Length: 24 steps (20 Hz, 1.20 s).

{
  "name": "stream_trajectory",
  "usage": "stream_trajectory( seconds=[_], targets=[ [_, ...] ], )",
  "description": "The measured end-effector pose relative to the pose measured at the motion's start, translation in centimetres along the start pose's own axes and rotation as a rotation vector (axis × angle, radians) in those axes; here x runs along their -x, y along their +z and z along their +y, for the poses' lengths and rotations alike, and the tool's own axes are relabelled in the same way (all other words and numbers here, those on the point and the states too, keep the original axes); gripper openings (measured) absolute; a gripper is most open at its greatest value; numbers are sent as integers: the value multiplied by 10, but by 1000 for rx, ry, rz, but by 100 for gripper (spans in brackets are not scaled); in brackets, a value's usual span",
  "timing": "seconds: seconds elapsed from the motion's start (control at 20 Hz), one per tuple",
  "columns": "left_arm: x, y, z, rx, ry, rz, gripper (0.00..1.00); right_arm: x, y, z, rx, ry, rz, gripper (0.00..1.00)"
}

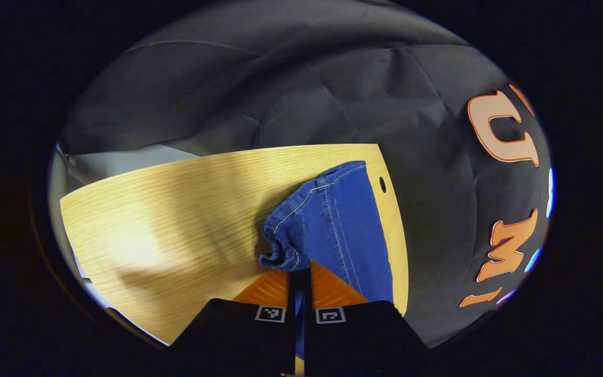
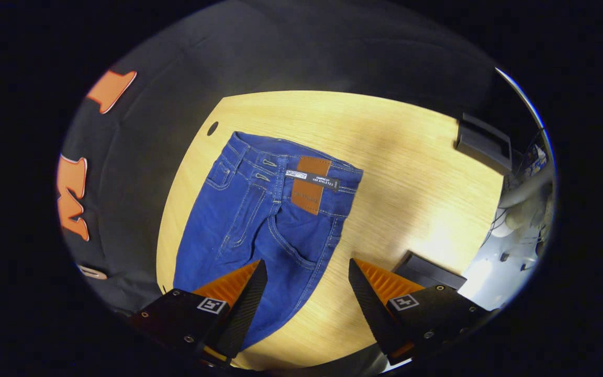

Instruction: Grasp the waist and the cuffs of the jeans and fold them to make the two legs overlap; first hold the waist and fold one-third of the jeans toward the cuffs, then hold the cuffs and fold the remaining one-third in the same direction to finish folding.

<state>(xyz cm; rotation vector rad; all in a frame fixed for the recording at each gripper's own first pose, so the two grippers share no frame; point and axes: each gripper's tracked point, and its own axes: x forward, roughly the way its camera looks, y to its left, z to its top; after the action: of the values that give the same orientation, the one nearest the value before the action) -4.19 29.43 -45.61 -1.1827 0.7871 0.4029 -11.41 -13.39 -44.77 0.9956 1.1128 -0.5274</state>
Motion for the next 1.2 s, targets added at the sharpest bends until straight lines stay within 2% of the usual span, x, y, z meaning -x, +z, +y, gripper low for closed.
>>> stream_trajectory(
  seconds=[0.1, 0.15, 0.2, 0.25, 0.4, 0.45, 0.55, 0.6, 0.65, 0.7, 0.75, 0.85, 1.05, 1.2],
  targets=[
    [6, 1, -3, 11, -16, -5, 7, -12, 11, 2, -59, 37, -27, 96],
    [11, 1, -8, 11, -27, -6, 6, -14, 18, 6, -105, 58, -37, 88],
    [13, 2, -15, 3, -38, -14, 6, -19, 17, 9, -144, 82, -36, 89],
    [15, 5, -21, -10, -39, -17, 7, -27, 15, 8, -160, 81, -27, 79],
    [19, 6, -26, -19, -35, -25, 7, -32, 17, 0, -270, 60, -34, 28],
    [21, 8, -25, -16, -31, -27, 6, -33, 17, 2, -280, 73, -42, 18],
    [25, 5, -20, -10, -4, -14, 7, -28, 18, 3, -315, 86, -38, 11],
    [26, 3, -19, -7, 12, -8, 7, -23, 17, -5, -340, 47, -43, 10],
    [27, 3, -23, -3, 7, -4, 7, -22, 25, -6, -363, 40, -53, 5],
    [29, 6, -27, 1, -2, -11, 7, -11, 24, 5, -362, 73, -39, 4],
    [30, 9, -30, -1, -3, -8, 6, -6, 28, 7, -358, 51, -55, 4],
    [32, 10, -37, -10, -3, 18, 7, -4, 36, 28, -322, 68, -72, 4],
    [28, 25, -71, -98, -29, 65, 7, 4, 53, 69, -307, 94, -128, 5],
    [18, 39, -104, -172, -69, 103, 7, 7, 61, 92, -282, 77, -164, 4]
  ],
)
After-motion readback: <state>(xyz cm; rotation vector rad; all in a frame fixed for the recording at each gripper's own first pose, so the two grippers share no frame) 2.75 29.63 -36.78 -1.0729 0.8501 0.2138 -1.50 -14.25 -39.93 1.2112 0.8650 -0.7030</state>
